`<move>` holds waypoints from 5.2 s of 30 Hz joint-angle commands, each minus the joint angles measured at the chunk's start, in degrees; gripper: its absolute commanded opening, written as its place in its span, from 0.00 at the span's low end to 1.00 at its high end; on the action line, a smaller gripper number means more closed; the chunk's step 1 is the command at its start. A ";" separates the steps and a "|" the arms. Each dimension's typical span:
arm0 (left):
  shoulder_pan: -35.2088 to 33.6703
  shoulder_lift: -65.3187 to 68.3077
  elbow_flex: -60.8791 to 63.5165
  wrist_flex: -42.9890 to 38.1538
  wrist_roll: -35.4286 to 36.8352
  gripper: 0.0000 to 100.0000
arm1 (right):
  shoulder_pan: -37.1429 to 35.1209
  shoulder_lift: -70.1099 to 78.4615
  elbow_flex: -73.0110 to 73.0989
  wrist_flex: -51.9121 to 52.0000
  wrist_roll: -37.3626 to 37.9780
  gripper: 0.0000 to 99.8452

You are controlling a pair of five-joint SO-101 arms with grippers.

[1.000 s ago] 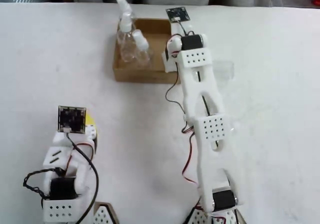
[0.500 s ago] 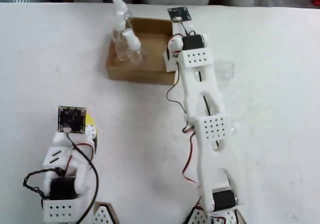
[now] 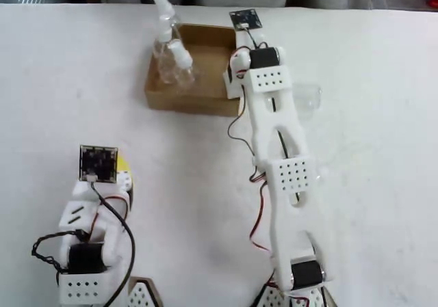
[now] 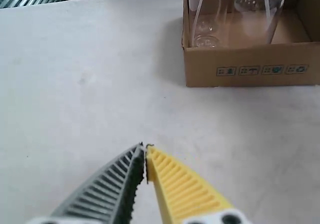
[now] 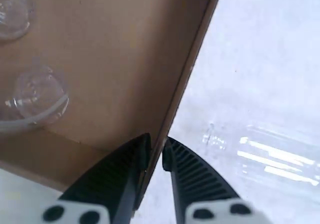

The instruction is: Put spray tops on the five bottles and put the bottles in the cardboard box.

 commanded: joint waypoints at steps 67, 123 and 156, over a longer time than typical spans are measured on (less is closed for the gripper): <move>0.57 -0.40 0.00 -0.44 -0.44 0.02 | -1.54 2.42 -3.69 10.33 21.71 0.02; 0.57 -0.40 0.00 -1.23 -0.44 0.02 | -1.45 -12.09 17.32 9.89 31.47 0.02; 0.57 -0.40 0.00 -1.23 -0.44 0.02 | -2.86 -18.51 17.49 9.80 21.89 0.25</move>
